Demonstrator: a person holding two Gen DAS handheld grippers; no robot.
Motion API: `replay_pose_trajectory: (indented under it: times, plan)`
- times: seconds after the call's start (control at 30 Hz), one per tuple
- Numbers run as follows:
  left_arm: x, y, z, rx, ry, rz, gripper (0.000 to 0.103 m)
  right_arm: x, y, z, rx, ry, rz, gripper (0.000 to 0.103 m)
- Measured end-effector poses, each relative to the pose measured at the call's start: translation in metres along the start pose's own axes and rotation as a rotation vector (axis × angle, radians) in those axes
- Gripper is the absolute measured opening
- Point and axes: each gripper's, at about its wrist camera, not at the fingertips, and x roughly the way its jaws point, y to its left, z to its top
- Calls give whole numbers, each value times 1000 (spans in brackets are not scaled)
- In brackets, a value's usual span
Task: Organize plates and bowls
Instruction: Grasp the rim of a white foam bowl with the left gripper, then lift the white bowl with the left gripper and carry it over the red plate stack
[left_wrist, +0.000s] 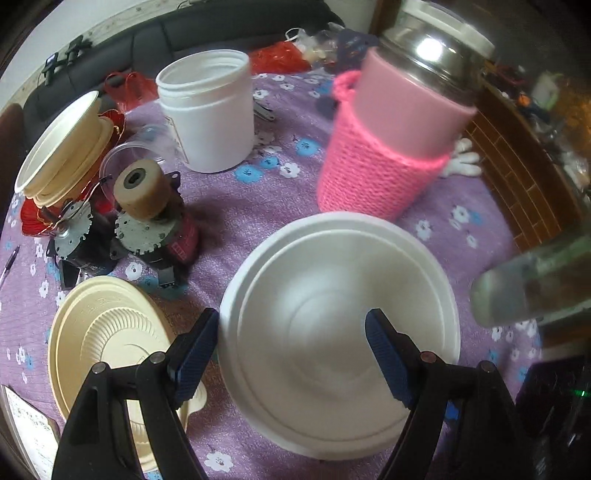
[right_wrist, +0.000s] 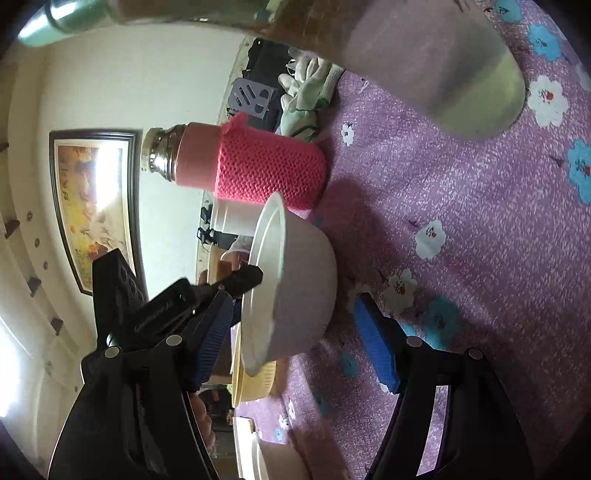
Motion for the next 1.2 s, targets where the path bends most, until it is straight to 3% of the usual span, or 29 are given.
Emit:
replay_pose_trajectory:
  times: [0.2,0.3,0.47,0.53,0.7,0.8,0.87,0.93,1.03,1.2]
  plan:
    - [0,5,-9,-46,45,-162,79,10,4,6,-37,50,-7,69]
    - [-3,2,-14,-35,44,-149,79,12,2,9,-25,77,1,69]
    - [-3,7,-22,-99,67,-199,79,17,-6,19,38,160,-8,69]
    - [-2,9,-24,-115,86,-212,69,20,-5,20,40,188,-24,69]
    - [3,11,-32,-150,108,-197,56,20,-7,19,54,177,-57,68]
    - [9,18,-34,-196,124,-190,40,21,-10,16,49,176,-129,47]
    - [12,20,-36,-215,135,-176,32,22,-17,16,67,170,-159,28]
    - [14,20,-40,-217,150,-154,21,21,-22,19,87,163,-167,20]
    - [16,18,-45,-222,157,-145,13,22,-22,19,86,153,-173,18]
    - [15,11,-51,-214,153,-142,9,21,-24,19,94,141,-188,13]
